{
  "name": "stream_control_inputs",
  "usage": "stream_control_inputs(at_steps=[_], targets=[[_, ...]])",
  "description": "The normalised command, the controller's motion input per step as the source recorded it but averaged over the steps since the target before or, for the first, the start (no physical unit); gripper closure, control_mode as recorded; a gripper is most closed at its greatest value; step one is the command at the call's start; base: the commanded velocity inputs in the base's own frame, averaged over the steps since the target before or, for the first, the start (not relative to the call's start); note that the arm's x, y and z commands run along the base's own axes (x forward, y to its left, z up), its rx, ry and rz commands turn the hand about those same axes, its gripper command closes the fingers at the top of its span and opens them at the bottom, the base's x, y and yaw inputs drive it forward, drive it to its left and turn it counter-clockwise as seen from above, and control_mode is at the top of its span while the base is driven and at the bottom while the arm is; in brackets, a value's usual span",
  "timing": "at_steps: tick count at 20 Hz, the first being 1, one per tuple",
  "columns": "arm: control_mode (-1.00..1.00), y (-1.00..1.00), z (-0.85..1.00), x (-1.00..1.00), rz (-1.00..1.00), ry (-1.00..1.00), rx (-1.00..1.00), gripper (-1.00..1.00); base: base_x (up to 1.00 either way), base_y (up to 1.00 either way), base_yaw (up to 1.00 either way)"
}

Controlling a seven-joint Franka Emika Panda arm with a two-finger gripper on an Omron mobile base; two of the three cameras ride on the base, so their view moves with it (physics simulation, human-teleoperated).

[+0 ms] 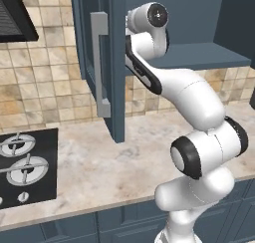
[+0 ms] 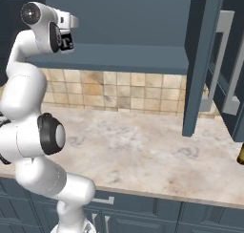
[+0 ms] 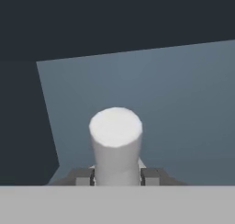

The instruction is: Sort all alcoholic drinks to one cabinet, and non-alcoholic drinks to the other.

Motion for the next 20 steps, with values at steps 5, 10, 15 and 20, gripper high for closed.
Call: stream_control_inputs(at_steps=[5, 10, 15, 20], targets=[[-1.0, 0.06, 0.0, 0.24, 0.0, 0.0, 0.0, -1.0, 0.0, 0.0, 0.0], [-1.0, 0.0, 0.0, 0.02, 0.0, 0.0, 0.0, -1.0, 0.0, 0.0, 0.0], [-1.0, 0.0, 0.0, 0.05, 0.0, 0.0, 0.0, -1.0, 0.0, 0.0, 0.0], [-1.0, 0.0, 0.0, -0.34, 0.0, -0.02, 0.0, -1.0, 0.0, 0.0, 0.0]])
